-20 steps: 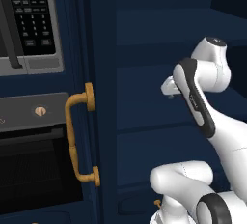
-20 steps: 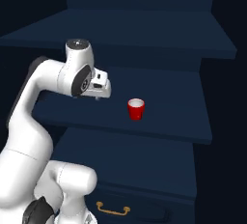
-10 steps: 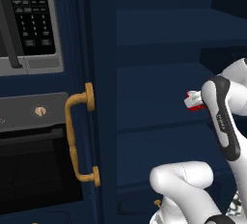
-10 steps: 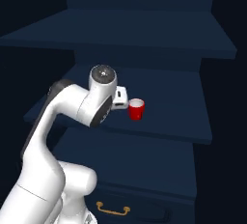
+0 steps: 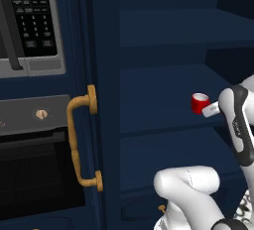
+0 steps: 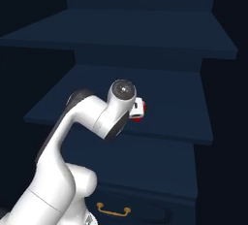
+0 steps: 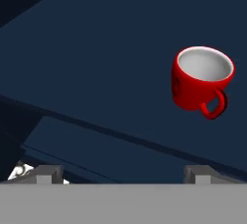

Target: Pick the kettle from the counter and place it on the tray. Then pick the mug from the cabinet and place it on the tray. Then close the cabinet doors.

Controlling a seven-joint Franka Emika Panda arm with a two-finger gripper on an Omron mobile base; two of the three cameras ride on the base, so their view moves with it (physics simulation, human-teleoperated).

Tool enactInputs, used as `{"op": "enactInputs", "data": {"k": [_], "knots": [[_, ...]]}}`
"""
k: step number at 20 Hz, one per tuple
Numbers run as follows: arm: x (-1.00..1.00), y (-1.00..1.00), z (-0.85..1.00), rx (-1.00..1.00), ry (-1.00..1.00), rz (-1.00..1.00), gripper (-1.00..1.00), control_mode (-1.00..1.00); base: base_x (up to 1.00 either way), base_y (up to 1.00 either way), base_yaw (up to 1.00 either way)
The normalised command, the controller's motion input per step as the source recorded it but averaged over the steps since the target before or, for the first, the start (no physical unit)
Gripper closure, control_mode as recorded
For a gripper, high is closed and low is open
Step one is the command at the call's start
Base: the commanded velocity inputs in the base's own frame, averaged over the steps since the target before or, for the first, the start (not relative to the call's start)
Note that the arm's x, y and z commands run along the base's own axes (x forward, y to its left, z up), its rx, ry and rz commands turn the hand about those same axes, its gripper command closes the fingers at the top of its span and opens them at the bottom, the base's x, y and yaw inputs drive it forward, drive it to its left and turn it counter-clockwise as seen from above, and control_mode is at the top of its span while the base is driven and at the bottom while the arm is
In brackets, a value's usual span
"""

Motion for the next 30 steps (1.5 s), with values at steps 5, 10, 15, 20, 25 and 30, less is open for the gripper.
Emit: {"op": "enactInputs", "data": {"k": [5, 10, 15, 20, 25, 30], "knots": [[0.26, -0.3, -0.13, 0.0, 0.0, 0.0, -1.0, -1.0, 0.0, 0.0, 0.0], [0.31, -0.21, -0.11, 0.0, 0.0, 0.0, -1.0, -1.0, 0.0, 0.0, 0.0], [0.27, -0.13, -0.2, -0.01, 0.0, 0.0, -1.0, -1.0, 0.0, 0.0, 0.0], [0.37, -0.14, -0.15, 0.0, 0.0, -0.01, -1.0, -1.0, 0.0, 0.0, 0.0], [0.34, -0.21, -0.11, 0.0, 0.0, -0.03, -1.0, -1.0, 0.0, 0.0, 0.0], [0.19, -0.19, -0.13, 0.0, 0.0, -0.04, -1.0, -1.0, 0.0, 0.0, 0.0]]}}
